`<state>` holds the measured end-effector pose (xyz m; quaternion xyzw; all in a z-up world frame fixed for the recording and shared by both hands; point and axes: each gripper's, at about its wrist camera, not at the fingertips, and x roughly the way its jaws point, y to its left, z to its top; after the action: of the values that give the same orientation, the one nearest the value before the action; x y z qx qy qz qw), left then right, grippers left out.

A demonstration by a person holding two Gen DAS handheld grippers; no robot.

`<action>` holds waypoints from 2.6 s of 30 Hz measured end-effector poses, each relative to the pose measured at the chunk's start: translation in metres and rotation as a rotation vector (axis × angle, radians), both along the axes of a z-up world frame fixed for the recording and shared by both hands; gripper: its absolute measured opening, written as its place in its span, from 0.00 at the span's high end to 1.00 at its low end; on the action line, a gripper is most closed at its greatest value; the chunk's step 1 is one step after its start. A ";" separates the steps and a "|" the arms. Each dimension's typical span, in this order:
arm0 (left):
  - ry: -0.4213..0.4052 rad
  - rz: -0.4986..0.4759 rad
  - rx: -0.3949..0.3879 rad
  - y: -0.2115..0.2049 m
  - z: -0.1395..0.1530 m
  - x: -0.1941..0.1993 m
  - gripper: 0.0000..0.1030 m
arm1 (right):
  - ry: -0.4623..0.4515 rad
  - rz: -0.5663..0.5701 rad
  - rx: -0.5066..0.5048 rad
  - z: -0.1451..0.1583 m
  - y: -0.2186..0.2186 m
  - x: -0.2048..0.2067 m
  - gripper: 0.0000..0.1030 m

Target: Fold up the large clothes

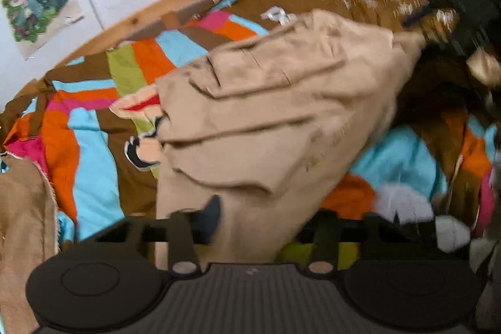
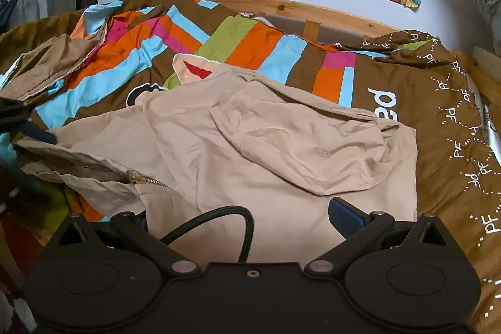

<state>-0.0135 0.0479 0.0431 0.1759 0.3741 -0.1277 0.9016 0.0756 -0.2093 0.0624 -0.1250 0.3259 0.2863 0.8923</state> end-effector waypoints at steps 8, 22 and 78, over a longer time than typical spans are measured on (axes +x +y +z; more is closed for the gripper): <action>-0.089 -0.010 -0.135 0.000 0.056 0.050 0.93 | 0.028 0.156 -0.086 0.009 -0.007 -0.053 0.01; 0.018 0.135 -0.420 0.004 0.104 0.162 0.94 | -0.093 0.014 -0.152 0.047 -0.032 -0.086 0.03; 0.095 0.145 -0.510 0.088 0.068 0.007 0.97 | -0.199 -0.081 -0.478 0.045 -0.057 -0.119 0.98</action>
<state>-0.0065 0.1356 0.1115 -0.0907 0.3832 -0.1608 0.9050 -0.0429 -0.2664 0.1072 -0.3465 0.2996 0.1516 0.8759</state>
